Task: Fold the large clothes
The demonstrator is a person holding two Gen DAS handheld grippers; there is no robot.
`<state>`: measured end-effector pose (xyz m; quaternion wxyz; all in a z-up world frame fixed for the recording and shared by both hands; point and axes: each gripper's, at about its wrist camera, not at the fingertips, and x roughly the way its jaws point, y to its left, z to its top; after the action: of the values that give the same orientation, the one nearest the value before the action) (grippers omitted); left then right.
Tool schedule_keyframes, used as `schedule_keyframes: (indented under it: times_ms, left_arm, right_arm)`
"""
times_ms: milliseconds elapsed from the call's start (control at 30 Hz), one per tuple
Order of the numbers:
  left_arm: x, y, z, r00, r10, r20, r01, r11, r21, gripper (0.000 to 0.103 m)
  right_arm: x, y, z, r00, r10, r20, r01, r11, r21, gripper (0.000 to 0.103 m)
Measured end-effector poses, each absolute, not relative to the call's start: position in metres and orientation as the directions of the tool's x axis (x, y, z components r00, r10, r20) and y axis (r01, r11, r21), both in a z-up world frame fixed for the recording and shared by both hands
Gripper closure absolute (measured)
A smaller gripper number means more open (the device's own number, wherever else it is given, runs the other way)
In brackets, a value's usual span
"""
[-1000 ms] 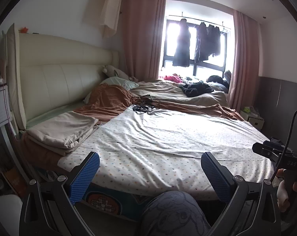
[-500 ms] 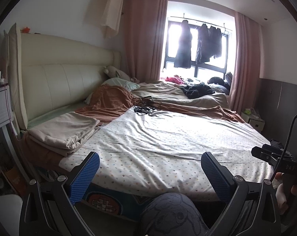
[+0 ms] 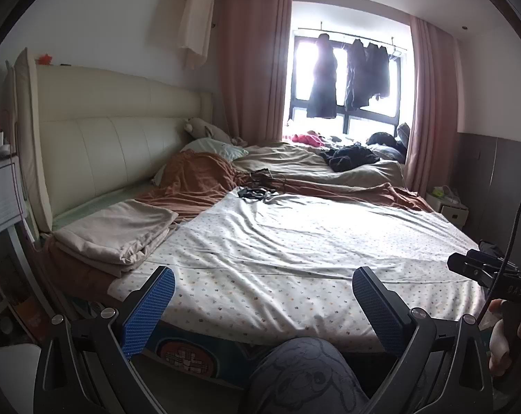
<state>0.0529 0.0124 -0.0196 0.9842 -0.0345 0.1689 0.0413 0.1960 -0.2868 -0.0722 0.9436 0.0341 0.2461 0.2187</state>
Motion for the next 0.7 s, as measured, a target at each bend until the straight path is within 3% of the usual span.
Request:
schedule_keyframes:
  times_ms: [700]
  left_arm:
    - [0.0507, 0.0104, -0.0181, 0.943, 0.076, -0.324, -0.094, 0.995, -0.041, 0.0]
  right_arm:
    - [0.197, -0.2876, -0.0724, 0.784, 0.429, -0.448, -0.396, 0.902, 0.171, 0.0]
